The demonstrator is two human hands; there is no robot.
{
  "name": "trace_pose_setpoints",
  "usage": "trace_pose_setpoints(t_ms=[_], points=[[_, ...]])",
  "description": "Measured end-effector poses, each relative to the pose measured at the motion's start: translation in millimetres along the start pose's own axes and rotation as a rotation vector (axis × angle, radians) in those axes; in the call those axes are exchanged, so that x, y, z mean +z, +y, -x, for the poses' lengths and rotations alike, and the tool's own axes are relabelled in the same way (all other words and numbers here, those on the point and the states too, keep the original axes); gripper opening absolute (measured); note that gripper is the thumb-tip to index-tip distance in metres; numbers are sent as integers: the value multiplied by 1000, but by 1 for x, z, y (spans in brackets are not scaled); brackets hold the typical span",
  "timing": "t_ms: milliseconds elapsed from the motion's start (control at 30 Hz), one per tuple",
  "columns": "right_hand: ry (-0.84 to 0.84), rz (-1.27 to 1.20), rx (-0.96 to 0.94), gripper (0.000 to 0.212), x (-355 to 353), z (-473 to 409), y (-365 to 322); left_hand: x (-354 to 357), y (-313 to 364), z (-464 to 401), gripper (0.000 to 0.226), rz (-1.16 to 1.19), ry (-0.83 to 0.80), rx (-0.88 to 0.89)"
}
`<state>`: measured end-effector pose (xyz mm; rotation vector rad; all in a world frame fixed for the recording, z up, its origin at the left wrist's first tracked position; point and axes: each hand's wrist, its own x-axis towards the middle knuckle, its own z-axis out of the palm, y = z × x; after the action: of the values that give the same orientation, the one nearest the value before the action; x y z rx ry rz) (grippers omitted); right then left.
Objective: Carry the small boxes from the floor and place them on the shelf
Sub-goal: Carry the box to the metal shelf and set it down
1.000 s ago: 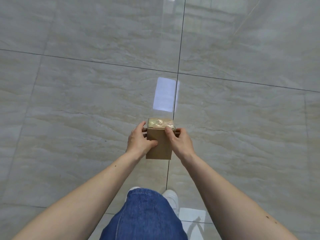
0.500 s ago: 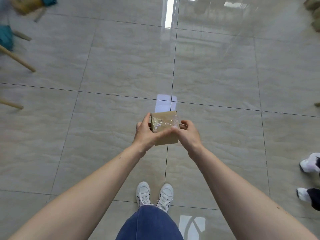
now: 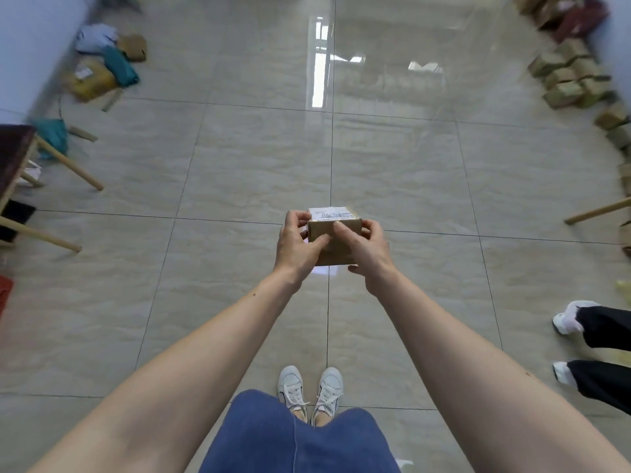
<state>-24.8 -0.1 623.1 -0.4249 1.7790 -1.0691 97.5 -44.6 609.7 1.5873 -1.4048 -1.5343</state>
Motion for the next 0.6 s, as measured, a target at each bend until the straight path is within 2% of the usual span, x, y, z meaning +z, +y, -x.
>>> trace_pose_setpoints(t_ms=[167, 300, 400, 600], points=[[143, -128, -48, 47, -1, 17, -27, -4, 26, 28, 45, 27, 27, 104], [169, -169, -93, 37, -10, 24, -48, -2, 49, 37, 48, 96, 30, 156], [173, -172, -127, 31, -19, 29, -63, -5, 68, 36, 49, 102, 29, 154], [162, -148, -154, 15, -38, 41, -86, -10, 95, 27, 72, -10, 21, 68]])
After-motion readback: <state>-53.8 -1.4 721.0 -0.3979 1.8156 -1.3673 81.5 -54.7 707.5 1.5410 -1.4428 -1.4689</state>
